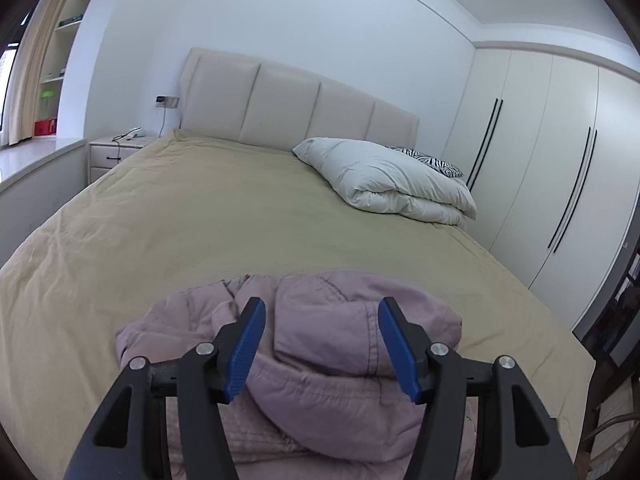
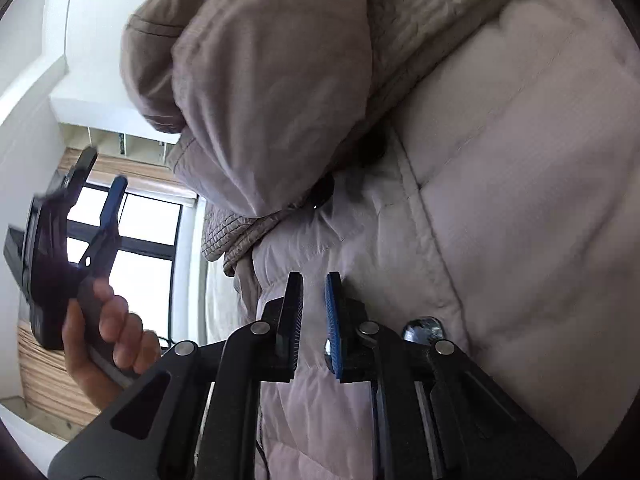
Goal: Fold large clothes
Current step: 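Fold the hood down onto the folded coat and open the right gripper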
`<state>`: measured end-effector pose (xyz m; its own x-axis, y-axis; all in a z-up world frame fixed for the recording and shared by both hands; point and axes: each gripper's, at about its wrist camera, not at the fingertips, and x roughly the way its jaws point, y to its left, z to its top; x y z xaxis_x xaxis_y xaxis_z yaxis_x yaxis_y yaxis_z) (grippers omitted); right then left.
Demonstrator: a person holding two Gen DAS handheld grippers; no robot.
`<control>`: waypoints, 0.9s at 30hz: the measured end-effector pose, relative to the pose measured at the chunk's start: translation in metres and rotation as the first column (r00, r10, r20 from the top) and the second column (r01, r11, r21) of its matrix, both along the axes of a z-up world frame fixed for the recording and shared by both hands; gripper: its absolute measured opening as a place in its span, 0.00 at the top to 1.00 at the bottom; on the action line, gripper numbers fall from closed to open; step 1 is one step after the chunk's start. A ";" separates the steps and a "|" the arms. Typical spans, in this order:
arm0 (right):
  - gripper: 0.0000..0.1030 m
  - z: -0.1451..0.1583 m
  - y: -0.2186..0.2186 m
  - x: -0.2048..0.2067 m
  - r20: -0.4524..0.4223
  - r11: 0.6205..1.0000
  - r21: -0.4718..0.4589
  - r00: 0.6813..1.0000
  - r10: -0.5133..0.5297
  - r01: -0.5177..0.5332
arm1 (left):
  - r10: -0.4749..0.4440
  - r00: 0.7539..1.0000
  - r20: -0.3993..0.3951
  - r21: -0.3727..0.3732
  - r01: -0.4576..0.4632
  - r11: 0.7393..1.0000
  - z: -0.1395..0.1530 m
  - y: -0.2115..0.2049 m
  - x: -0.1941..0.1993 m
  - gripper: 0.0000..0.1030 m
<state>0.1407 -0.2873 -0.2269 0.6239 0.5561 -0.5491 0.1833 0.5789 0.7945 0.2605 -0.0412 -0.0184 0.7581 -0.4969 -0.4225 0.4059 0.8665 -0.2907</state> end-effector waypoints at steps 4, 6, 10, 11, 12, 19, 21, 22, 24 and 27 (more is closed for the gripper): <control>0.89 0.062 -0.015 -0.009 0.143 0.971 -0.227 0.989 -0.047 0.079 | -0.065 0.997 -0.031 0.123 0.068 0.990 -0.014 -0.049 0.042 0.40; 0.89 0.092 -0.022 0.005 0.211 0.941 -0.321 0.977 -0.041 0.108 | -0.059 0.994 -0.087 0.188 0.075 0.979 -0.036 -0.064 0.061 0.40; 0.89 0.133 -0.014 0.060 0.287 0.874 -0.474 0.957 0.035 0.110 | -0.029 0.973 -0.228 0.189 0.073 0.979 -0.089 -0.064 0.080 0.40; 0.89 0.135 -0.012 0.079 0.282 0.856 -0.505 0.958 0.041 0.112 | -0.026 0.965 -0.260 0.166 0.071 0.984 -0.102 -0.062 0.081 0.40; 0.89 0.131 -0.009 0.097 0.265 0.838 -0.535 0.963 0.045 0.108 | -0.023 0.961 -0.275 0.153 0.067 0.986 -0.113 -0.059 0.081 0.40; 0.93 0.027 -0.002 0.199 0.044 0.786 -0.618 0.997 0.059 -0.019 | -0.032 0.963 -0.269 0.193 0.086 0.977 -0.146 -0.063 0.079 0.41; 0.93 0.018 -0.001 0.203 0.058 0.770 -0.638 0.996 0.073 -0.019 | -0.040 0.961 -0.275 0.187 0.094 0.978 -0.144 -0.061 0.079 0.41; 0.93 0.017 0.002 0.201 0.054 0.764 -0.644 0.995 0.083 -0.029 | -0.037 0.961 -0.272 0.184 0.090 0.979 -0.139 -0.058 0.077 0.44; 0.93 0.022 0.008 0.188 0.010 0.751 -0.655 0.993 0.114 -0.079 | -0.011 0.960 -0.279 0.162 0.059 0.985 -0.124 -0.046 0.073 0.52; 0.89 0.062 0.012 0.195 0.057 0.758 -0.650 0.992 0.113 -0.049 | 0.041 0.978 -0.204 0.102 -0.021 0.995 -0.090 -0.025 0.063 0.54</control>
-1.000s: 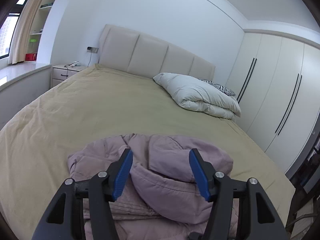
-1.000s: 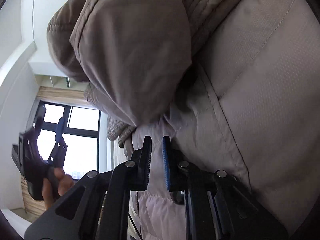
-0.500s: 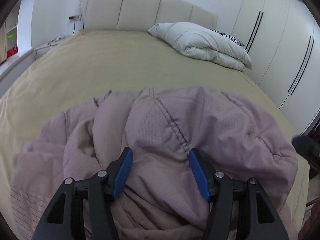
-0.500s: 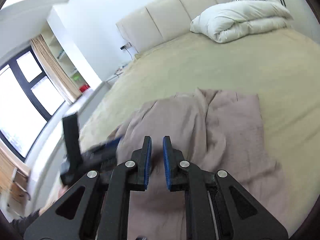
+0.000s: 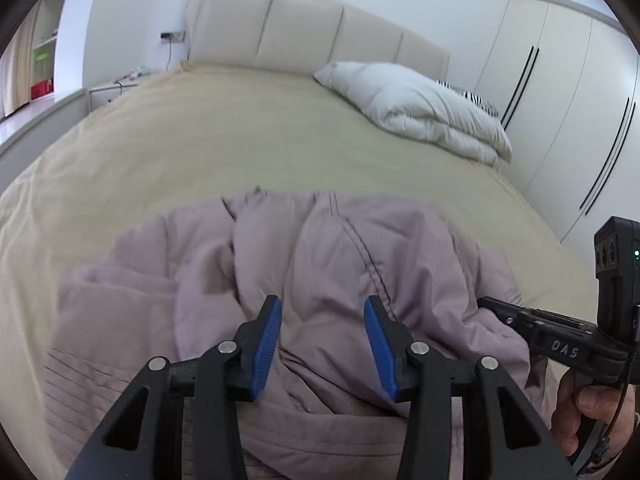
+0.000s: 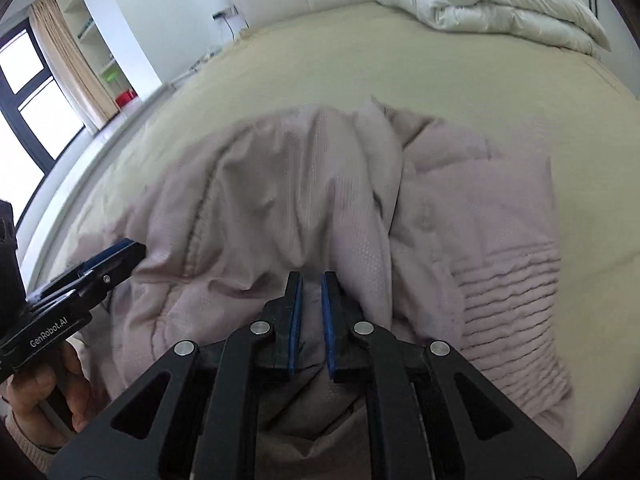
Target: Fold large clothes
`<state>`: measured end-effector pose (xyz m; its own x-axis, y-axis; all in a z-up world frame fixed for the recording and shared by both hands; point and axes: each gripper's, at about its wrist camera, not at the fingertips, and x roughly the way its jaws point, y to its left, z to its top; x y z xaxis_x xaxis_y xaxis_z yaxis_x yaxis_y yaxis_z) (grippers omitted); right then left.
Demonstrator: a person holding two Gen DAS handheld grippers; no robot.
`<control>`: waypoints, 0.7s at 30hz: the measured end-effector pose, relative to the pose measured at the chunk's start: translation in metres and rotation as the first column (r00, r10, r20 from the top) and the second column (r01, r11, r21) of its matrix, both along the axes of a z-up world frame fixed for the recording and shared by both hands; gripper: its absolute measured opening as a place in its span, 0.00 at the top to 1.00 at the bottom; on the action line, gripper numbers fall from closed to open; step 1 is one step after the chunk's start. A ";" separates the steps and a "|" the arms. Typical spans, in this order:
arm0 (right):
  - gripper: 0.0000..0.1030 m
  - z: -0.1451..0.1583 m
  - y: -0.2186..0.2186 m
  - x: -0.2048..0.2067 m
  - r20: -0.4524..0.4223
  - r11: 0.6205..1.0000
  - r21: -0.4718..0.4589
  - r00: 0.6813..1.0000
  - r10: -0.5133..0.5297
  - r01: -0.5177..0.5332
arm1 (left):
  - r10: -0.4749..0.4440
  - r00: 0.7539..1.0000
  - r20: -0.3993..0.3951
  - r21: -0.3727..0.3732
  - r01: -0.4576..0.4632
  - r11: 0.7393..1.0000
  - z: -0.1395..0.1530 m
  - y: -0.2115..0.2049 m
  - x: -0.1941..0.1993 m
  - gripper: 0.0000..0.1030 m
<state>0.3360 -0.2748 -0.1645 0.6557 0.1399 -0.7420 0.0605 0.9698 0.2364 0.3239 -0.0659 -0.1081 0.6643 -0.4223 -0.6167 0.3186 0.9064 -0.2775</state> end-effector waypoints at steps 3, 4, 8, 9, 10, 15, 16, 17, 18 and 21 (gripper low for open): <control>0.89 0.041 -0.010 0.013 0.131 0.999 0.037 0.991 -0.019 0.014 | -0.020 0.999 0.025 -0.002 0.020 1.000 0.022 -0.005 0.017 0.53; 0.89 0.047 -0.012 0.027 0.125 0.999 0.049 0.992 -0.012 0.006 | -0.031 0.999 0.028 0.018 0.030 0.999 0.023 -0.012 0.026 0.53; 0.89 0.042 -0.020 0.083 0.032 0.998 0.052 0.999 0.022 -0.024 | -0.042 0.999 -0.021 0.080 0.043 0.996 0.006 -0.032 0.064 0.53; 0.89 0.031 -0.018 0.100 -0.020 0.999 0.041 1.000 0.020 -0.019 | -0.037 0.999 -0.039 0.090 0.040 0.995 -0.001 -0.035 0.072 0.53; 0.90 0.017 -0.016 0.116 -0.075 1.000 0.013 0.997 0.015 -0.014 | -0.031 0.998 -0.060 0.105 0.037 0.994 -0.011 -0.036 0.079 0.53; 0.91 -0.036 -0.041 0.146 -0.103 0.994 0.107 0.994 -0.022 0.033 | -0.021 0.996 -0.087 0.109 0.031 0.994 -0.045 -0.034 0.089 0.53; 0.91 -0.039 -0.043 0.144 -0.095 0.993 0.114 0.995 -0.022 0.032 | -0.023 0.996 -0.086 0.119 0.033 0.992 -0.047 -0.036 0.090 0.53; 0.91 -0.040 -0.041 0.145 -0.088 0.995 0.096 0.996 -0.017 0.025 | -0.024 0.996 -0.089 0.128 0.035 0.991 -0.049 -0.037 0.091 0.53; 0.91 -0.041 -0.039 0.149 -0.088 0.997 0.070 0.996 -0.011 0.017 | -0.026 0.995 -0.098 0.136 0.039 0.990 -0.050 -0.039 0.093 0.53; 0.91 -0.031 -0.031 0.153 -0.141 1.000 0.015 0.990 0.005 -0.003 | -0.023 0.990 -0.138 0.104 0.038 0.994 -0.041 -0.034 0.096 0.53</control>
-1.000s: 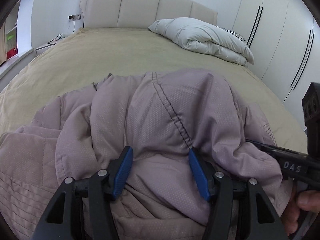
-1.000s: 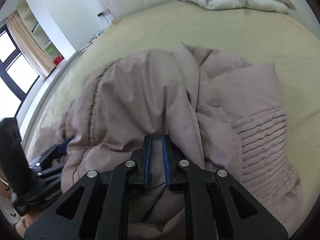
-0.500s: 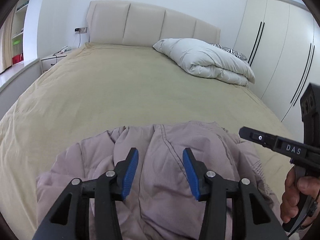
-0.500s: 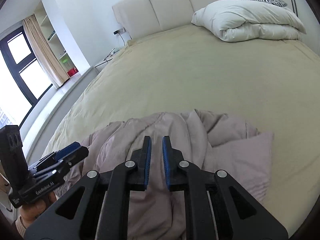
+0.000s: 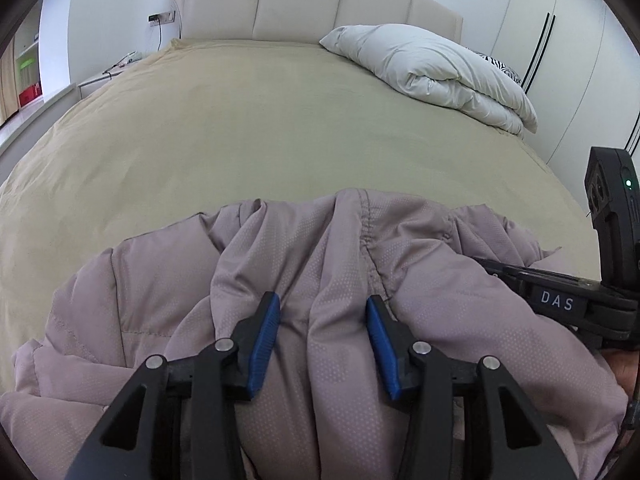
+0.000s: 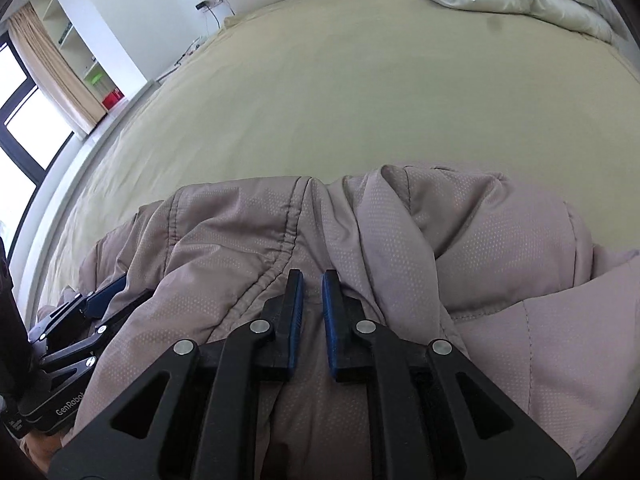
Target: Fold large clothes
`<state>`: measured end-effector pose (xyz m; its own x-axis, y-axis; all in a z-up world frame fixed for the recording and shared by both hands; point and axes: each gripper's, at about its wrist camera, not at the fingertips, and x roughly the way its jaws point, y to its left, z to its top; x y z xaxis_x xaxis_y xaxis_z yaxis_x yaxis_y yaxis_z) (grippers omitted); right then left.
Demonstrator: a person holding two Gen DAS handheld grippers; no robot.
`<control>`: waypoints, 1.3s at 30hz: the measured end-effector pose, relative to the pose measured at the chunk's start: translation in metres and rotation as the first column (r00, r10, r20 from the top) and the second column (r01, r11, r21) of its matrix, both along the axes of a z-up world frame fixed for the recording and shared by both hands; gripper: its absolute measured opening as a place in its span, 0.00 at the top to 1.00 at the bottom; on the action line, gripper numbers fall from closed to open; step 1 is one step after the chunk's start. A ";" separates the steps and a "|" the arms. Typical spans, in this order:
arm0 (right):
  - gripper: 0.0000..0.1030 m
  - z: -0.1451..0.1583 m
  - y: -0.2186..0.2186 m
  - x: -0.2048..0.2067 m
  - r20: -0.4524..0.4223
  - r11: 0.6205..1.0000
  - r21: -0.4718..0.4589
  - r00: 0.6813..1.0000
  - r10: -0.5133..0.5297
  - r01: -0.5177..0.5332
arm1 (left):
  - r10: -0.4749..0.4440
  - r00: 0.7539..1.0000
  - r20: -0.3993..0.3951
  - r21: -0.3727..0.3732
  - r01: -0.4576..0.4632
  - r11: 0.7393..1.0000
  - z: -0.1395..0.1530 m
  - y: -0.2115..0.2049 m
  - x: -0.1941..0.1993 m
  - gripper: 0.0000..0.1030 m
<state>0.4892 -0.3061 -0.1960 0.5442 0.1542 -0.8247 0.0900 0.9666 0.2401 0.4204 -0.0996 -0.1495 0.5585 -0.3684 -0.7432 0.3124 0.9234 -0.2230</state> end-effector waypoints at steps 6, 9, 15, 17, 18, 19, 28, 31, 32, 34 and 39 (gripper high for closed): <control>0.90 0.054 0.021 0.032 0.109 0.999 -0.022 0.993 0.043 -0.041 | 0.072 0.996 0.058 -0.013 -0.072 0.997 0.024 0.023 0.006 0.54; 0.90 0.018 0.038 0.074 -0.087 0.992 -0.018 0.989 0.123 -0.125 | 0.080 0.996 -0.026 -0.046 -0.081 0.996 -0.002 0.028 0.020 0.54; 0.90 -0.016 0.047 0.076 -0.038 0.991 -0.075 0.994 0.105 -0.107 | 0.090 0.995 -0.052 -0.091 -0.094 0.991 -0.013 0.035 0.022 0.54; 0.90 -0.006 0.046 0.074 -0.056 0.991 -0.079 0.993 0.102 -0.106 | 0.096 0.994 -0.056 -0.097 -0.101 0.990 -0.007 0.039 0.017 0.54; 0.90 0.006 0.046 0.069 -0.050 0.992 -0.085 0.994 0.093 -0.097 | 0.107 0.993 -0.049 -0.100 -0.111 0.989 0.000 0.041 0.011 0.54; 0.90 0.019 0.046 0.053 -0.017 0.993 -0.081 0.996 0.086 -0.087 | 0.113 0.993 -0.027 -0.100 -0.115 0.988 0.008 0.043 0.003 0.54; 0.89 0.082 0.086 -0.104 0.171 0.976 -0.088 0.962 0.214 -0.201 | 0.089 0.994 0.067 -0.063 -0.085 0.994 0.028 0.053 -0.094 0.54; 0.89 0.021 0.112 -0.117 0.028 0.971 -0.149 0.981 0.192 -0.186 | 0.115 0.993 0.040 -0.091 -0.111 0.990 0.026 0.064 -0.111 0.54; 0.89 0.006 0.112 -0.121 0.033 0.965 -0.182 0.980 0.197 -0.188 | 0.122 0.991 0.046 -0.089 -0.118 0.989 0.030 0.070 -0.119 0.54; 0.90 -0.009 0.109 -0.122 0.092 0.966 -0.188 0.976 0.195 -0.175 | 0.130 0.989 0.069 -0.082 -0.124 0.989 0.043 0.082 -0.139 0.54; 0.89 0.018 0.099 -0.136 0.082 0.990 -0.107 0.991 0.104 -0.095 | 0.165 0.973 0.161 -0.071 -0.155 0.985 0.082 0.135 -0.206 0.38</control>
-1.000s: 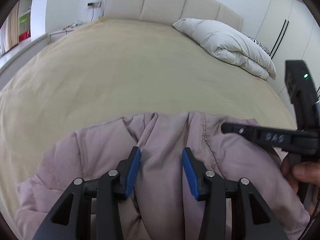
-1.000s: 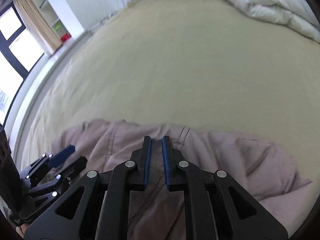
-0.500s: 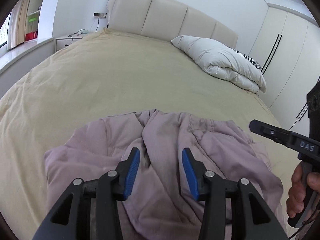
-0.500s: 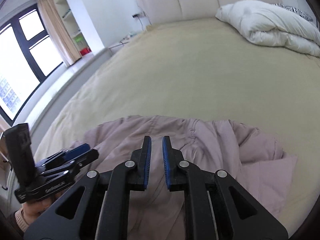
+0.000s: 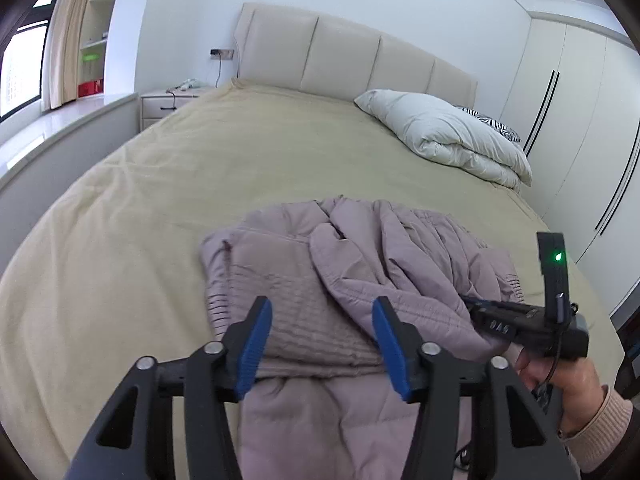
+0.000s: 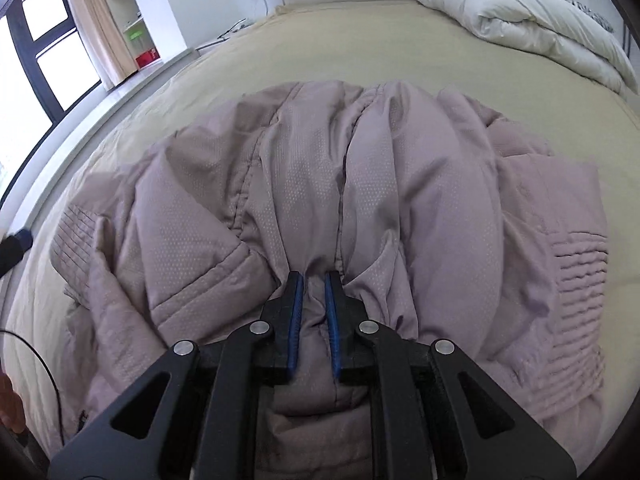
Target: Fold large clothes
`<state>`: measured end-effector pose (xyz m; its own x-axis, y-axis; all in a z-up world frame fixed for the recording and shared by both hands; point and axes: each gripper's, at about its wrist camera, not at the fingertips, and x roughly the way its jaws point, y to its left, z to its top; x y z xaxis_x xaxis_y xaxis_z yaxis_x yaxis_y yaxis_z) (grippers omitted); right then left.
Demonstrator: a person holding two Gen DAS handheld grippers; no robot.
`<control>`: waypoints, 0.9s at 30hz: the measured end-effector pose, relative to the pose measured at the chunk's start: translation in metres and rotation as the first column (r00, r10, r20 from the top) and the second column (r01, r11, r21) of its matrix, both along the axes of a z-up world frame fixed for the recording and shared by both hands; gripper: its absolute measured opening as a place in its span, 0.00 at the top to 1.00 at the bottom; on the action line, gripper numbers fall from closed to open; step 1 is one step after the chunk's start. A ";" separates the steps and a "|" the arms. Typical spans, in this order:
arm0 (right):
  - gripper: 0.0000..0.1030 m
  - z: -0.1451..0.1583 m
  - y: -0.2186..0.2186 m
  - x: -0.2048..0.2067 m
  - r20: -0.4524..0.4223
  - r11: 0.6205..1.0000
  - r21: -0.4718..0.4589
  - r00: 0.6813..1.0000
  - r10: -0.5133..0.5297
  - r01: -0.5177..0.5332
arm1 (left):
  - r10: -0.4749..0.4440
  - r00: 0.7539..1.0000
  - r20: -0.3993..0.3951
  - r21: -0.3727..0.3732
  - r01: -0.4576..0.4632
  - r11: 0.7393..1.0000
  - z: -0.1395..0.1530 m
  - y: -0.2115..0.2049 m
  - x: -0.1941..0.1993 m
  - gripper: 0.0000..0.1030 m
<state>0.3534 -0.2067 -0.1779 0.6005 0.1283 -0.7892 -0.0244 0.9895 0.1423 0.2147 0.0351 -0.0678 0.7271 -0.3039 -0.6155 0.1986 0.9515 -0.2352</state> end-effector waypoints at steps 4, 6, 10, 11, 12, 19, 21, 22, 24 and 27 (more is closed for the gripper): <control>0.87 0.071 -0.007 -0.081 0.319 0.986 0.159 0.948 -0.006 -0.047 | 0.021 1.000 -0.001 -0.003 -0.021 1.000 0.013 0.044 -0.058 0.24; 0.55 0.095 -0.005 -0.126 0.451 0.985 0.156 0.892 -0.002 -0.076 | 0.038 0.999 -0.007 0.003 -0.038 0.999 0.015 0.063 -0.089 0.24; 0.00 0.124 -0.009 -0.204 0.570 0.984 0.163 0.821 -0.035 -0.071 | 0.096 0.995 -0.026 0.062 -0.095 0.994 0.017 0.094 -0.145 0.23; 0.00 0.129 -0.011 -0.216 0.559 0.982 0.167 0.829 -0.019 -0.090 | 0.112 0.993 -0.023 0.087 -0.110 0.990 0.019 0.101 -0.160 0.23; 0.00 0.130 -0.013 -0.229 0.530 0.981 0.167 0.848 -0.007 -0.097 | 0.115 0.993 -0.026 0.101 -0.112 0.989 0.019 0.106 -0.169 0.22; 0.00 0.097 -0.059 -0.333 0.337 0.967 0.253 0.940 -0.053 -0.036 | -0.002 0.973 -0.232 0.017 0.007 1.000 -0.025 0.106 -0.238 0.16; 0.00 0.074 -0.071 -0.357 0.305 0.971 0.240 0.949 -0.077 0.001 | -0.017 0.953 -0.301 -0.009 0.015 1.000 -0.047 0.099 -0.251 0.16; 0.00 0.067 -0.078 -0.368 0.283 0.968 0.250 0.955 -0.089 0.016 | -0.031 0.942 -0.335 -0.037 0.019 0.999 -0.057 0.096 -0.257 0.16; 0.00 0.053 -0.096 -0.388 0.235 0.959 0.276 0.964 -0.122 0.054 | -0.050 0.923 -0.381 -0.077 0.023 0.997 -0.074 0.089 -0.266 0.16; 0.00 0.030 -0.122 -0.415 0.160 0.950 0.287 0.972 -0.174 0.123 | -0.092 0.897 -0.432 -0.085 0.061 0.995 -0.095 0.075 -0.275 0.16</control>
